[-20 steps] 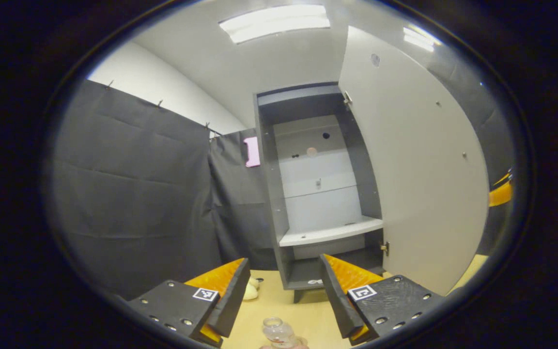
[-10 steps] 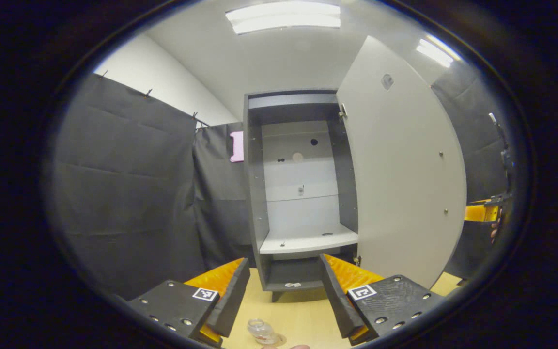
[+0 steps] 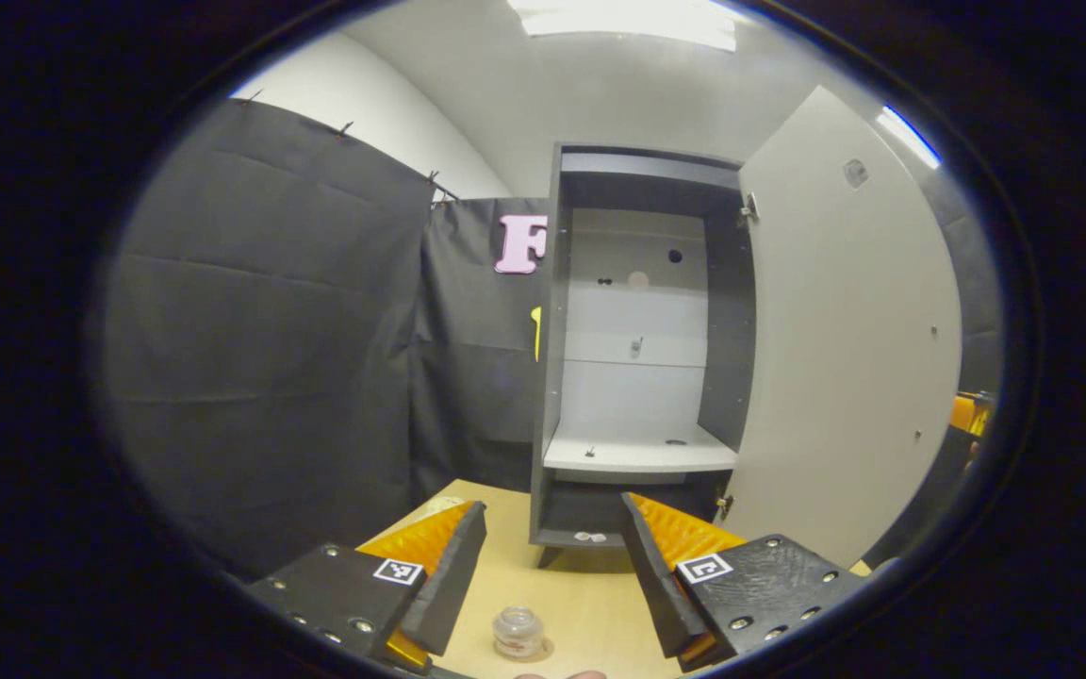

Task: Open the cabinet door with the right hand, grasp the bottle in the cabinet with the left hand and place it on the coaster, then close the cabinet door with the right hand.

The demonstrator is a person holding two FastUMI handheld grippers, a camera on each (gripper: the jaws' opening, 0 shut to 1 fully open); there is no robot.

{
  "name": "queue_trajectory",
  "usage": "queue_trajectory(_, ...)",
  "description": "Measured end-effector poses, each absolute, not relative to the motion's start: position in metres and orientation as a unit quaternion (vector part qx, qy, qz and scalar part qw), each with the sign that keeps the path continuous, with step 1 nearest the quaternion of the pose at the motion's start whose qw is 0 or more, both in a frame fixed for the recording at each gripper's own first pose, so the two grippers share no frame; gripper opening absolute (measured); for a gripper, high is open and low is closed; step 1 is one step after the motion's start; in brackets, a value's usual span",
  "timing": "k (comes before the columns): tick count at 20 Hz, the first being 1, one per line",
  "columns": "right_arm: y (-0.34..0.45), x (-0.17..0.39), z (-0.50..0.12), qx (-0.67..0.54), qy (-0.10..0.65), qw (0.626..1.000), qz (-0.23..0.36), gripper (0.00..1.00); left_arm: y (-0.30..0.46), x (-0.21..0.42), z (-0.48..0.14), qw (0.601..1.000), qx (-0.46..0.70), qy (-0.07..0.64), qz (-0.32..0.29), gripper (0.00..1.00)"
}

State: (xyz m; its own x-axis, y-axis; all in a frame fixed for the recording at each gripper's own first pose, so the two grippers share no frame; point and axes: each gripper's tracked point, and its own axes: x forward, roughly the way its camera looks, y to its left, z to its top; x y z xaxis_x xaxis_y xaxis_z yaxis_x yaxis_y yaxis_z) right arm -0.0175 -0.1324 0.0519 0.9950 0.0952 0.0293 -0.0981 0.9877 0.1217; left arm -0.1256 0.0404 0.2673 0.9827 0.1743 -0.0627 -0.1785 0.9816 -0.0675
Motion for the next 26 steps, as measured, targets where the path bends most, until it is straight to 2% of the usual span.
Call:
queue_trajectory(2,-0.130,-0.020,0.053,0.071,-0.012,0.997,0.034,0.89,0.045,-0.120,0.272,0.997,-0.020,0.021,0.075,0.82)
queue_trajectory(3,-0.127,-0.022,0.054,0.072,-0.013,0.997,0.029,0.92,0.047,-0.117,0.272,0.997,-0.013,0.020,0.069,0.82)
queue_trajectory(4,-0.122,-0.024,0.054,0.074,-0.013,0.997,0.027,0.88,0.048,-0.112,0.270,0.998,-0.012,0.021,0.062,0.82)
queue_trajectory(5,-0.115,-0.026,0.055,0.076,-0.013,0.997,0.028,0.92,0.050,-0.107,0.269,0.998,-0.016,0.022,0.056,0.82)
queue_trajectory(16,-0.020,-0.032,0.060,0.090,-0.015,0.996,0.025,0.92,0.075,-0.069,0.267,1.000,0.001,0.008,-0.014,0.82)
queue_trajectory(17,-0.011,-0.031,0.061,0.088,-0.018,0.996,0.024,0.92,0.074,-0.068,0.266,1.000,0.000,0.006,-0.022,0.87)
queue_trajectory(20,0.019,-0.024,0.063,0.088,-0.021,0.996,0.026,0.92,0.084,-0.067,0.262,0.999,-0.002,0.007,-0.040,0.87)
queue_trajectory(21,0.030,-0.021,0.064,0.088,-0.020,0.995,0.029,0.92,0.089,-0.068,0.260,0.999,-0.001,0.009,-0.041,0.82)
queue_trajectory(22,0.038,-0.018,0.064,0.087,-0.022,0.995,0.033,0.92,0.093,-0.070,0.258,0.999,-0.001,0.011,-0.041,0.87)
queue_trajectory(25,0.061,0.000,0.068,0.093,-0.028,0.994,0.042,0.92,0.102,-0.072,0.256,0.999,0.000,0.010,-0.041,0.87)
queue_trajectory(26,0.074,0.004,0.066,0.100,-0.026,0.993,0.050,0.92,0.106,-0.073,0.255,0.999,0.001,0.011,-0.039,0.82)
